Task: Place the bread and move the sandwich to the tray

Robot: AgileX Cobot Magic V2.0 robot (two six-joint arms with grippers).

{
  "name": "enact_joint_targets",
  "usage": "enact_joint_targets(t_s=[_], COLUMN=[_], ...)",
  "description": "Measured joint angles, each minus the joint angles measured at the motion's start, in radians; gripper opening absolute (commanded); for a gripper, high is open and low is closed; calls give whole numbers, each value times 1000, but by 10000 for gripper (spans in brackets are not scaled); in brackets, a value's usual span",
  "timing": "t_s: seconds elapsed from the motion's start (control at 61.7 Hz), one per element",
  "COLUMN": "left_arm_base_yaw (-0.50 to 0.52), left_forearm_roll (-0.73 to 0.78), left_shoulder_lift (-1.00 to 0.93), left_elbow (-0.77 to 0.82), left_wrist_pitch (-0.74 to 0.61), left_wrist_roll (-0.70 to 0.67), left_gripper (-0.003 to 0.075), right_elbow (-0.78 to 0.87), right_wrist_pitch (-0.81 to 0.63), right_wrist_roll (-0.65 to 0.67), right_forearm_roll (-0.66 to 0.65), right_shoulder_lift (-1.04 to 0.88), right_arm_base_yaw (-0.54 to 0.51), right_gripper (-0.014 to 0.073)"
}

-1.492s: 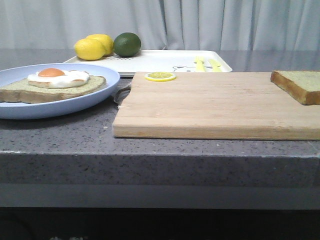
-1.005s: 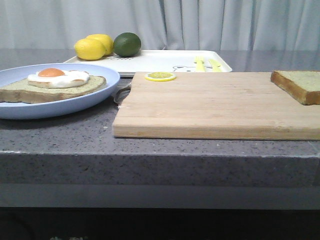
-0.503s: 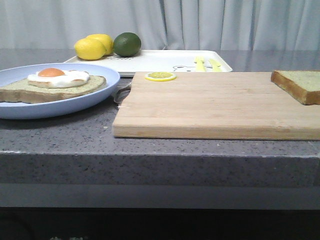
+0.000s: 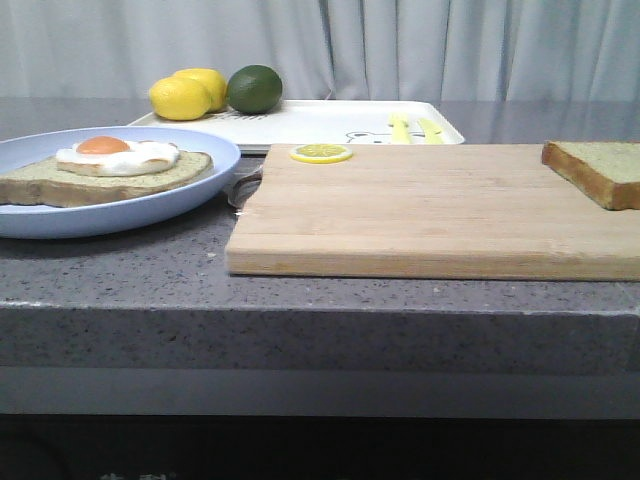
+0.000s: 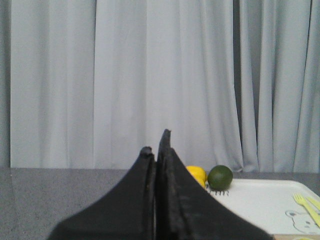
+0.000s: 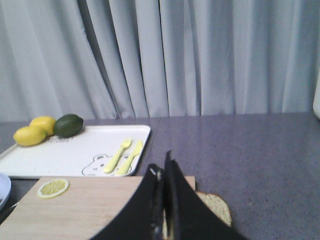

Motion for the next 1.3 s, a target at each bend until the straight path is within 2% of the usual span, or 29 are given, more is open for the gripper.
enact_joint_targets(t_s=[0.114,0.178,0.632,0.697,0.762,0.892,0.973,1.297], left_arm_base_yaw=[0,0,0,0,0,0,0,0], left_forearm_roll=[0,-6,-67,-65,-57,-52,-48,3], left_shoulder_lift=[116,174,377,393,400,402,402,402], left_elbow=[-123,-153,-141,-141,-141,-141,-141,-141], left_wrist_pitch=[154,198,247,247,247,247,247,247], left_wrist_roll=[0,0,0,0,0,0,0,0], left_gripper=[-20,-20,-11,42,143,438,553,566], right_elbow=[-120,-158,-172,-172,-172,-172,-172,-172], right_wrist_pitch=[150,214,323,332,341,347,347,347], right_wrist_roll=[0,0,0,0,0,0,0,0], right_forearm_roll=[0,0,0,0,0,0,0,0], right_shoulder_lift=[124,179,417,441,461,494,510,537], right_arm_base_yaw=[0,0,0,0,0,0,0,0], right_gripper=[-68,-68,-46,37,167,475,585,602])
